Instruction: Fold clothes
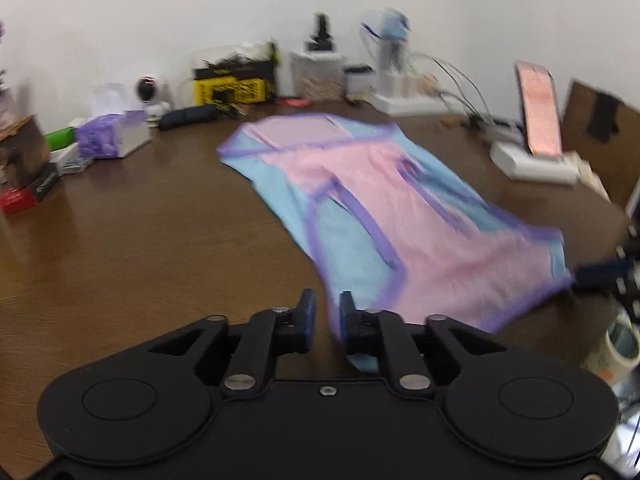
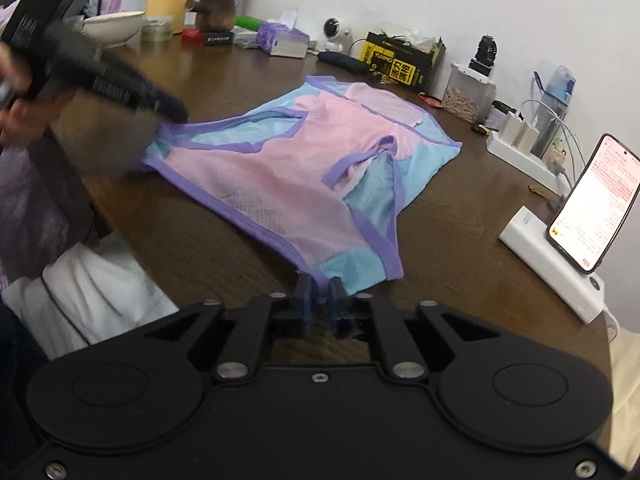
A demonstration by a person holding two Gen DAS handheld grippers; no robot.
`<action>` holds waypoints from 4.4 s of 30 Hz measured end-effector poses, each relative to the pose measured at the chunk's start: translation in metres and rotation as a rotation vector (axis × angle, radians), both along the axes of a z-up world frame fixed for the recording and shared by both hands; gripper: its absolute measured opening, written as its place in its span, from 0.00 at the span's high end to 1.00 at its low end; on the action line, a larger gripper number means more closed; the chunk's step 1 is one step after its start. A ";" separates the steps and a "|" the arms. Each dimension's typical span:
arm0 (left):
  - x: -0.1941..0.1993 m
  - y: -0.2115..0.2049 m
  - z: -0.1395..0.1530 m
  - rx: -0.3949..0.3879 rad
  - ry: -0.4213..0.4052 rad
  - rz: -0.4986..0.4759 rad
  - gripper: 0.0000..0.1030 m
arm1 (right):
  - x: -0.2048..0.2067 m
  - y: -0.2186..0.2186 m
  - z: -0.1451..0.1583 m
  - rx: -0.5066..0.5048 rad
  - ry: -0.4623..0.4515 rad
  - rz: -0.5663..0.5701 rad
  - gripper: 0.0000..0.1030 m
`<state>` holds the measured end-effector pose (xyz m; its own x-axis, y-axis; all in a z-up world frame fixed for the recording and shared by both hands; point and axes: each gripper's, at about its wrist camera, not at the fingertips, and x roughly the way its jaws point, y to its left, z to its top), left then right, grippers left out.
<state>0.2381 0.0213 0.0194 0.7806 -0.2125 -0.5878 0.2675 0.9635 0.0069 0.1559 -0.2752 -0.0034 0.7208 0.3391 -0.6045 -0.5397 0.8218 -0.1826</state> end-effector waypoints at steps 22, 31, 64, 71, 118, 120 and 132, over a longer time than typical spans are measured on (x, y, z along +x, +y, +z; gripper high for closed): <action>0.126 -0.030 -0.034 0.105 0.052 -0.076 0.92 | 0.201 0.039 -0.018 -0.070 -0.047 0.005 0.68; 0.123 0.027 -0.028 -0.197 0.059 0.183 0.97 | 0.202 0.013 -0.013 0.003 -0.082 -0.089 0.94; 0.064 0.018 -0.027 -0.062 0.046 0.205 0.97 | 0.136 -0.016 -0.033 0.114 0.012 -0.204 0.91; 0.064 -0.001 -0.033 -0.050 0.058 0.135 0.95 | 0.141 -0.030 -0.035 0.256 0.047 -0.213 0.91; 0.049 0.002 -0.036 -0.145 0.060 0.251 0.99 | 0.167 -0.032 -0.033 0.341 0.077 -0.344 0.73; 0.048 0.003 -0.037 -0.149 0.059 0.254 0.99 | 0.172 -0.029 -0.036 0.336 0.088 -0.339 0.83; 0.035 0.004 -0.029 -0.115 -0.022 0.213 0.97 | 0.162 -0.051 -0.024 0.360 0.060 -0.389 0.59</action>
<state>0.2734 0.0251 -0.0092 0.8276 -0.1060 -0.5513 0.0589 0.9930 -0.1025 0.3176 -0.3263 -0.0275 0.8024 0.2468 -0.5434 -0.1830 0.9684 0.1696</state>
